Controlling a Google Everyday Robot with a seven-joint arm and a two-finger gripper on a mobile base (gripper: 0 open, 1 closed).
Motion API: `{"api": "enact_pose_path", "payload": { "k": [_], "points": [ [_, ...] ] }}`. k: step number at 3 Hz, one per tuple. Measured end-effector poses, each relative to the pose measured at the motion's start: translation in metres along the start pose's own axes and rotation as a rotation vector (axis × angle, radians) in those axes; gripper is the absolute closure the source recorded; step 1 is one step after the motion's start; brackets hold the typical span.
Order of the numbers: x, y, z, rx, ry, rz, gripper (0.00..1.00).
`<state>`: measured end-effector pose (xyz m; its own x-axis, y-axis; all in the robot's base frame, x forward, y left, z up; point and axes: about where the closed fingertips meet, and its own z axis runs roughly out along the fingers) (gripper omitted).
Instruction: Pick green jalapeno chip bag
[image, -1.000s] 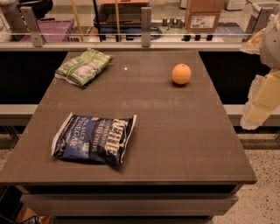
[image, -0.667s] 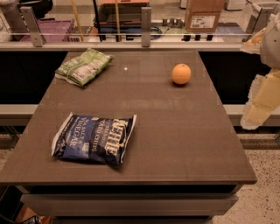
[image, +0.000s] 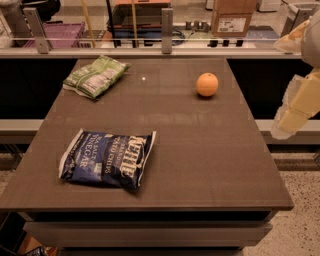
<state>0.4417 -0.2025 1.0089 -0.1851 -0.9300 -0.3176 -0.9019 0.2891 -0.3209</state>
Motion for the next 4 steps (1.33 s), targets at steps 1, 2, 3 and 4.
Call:
{"api": "enact_pose_path", "payload": {
  "k": [1,2,3,4],
  "points": [
    [-0.025,-0.007,-0.003,0.007,-0.156,0.06,0.0],
    [-0.057,-0.015,0.002,0.01,-0.288,0.116,0.0],
    [-0.095,-0.02,0.015,0.038,-0.346,0.143,0.0],
    [-0.133,-0.024,0.033,0.101,-0.35,0.167,0.0]
  ]
}}
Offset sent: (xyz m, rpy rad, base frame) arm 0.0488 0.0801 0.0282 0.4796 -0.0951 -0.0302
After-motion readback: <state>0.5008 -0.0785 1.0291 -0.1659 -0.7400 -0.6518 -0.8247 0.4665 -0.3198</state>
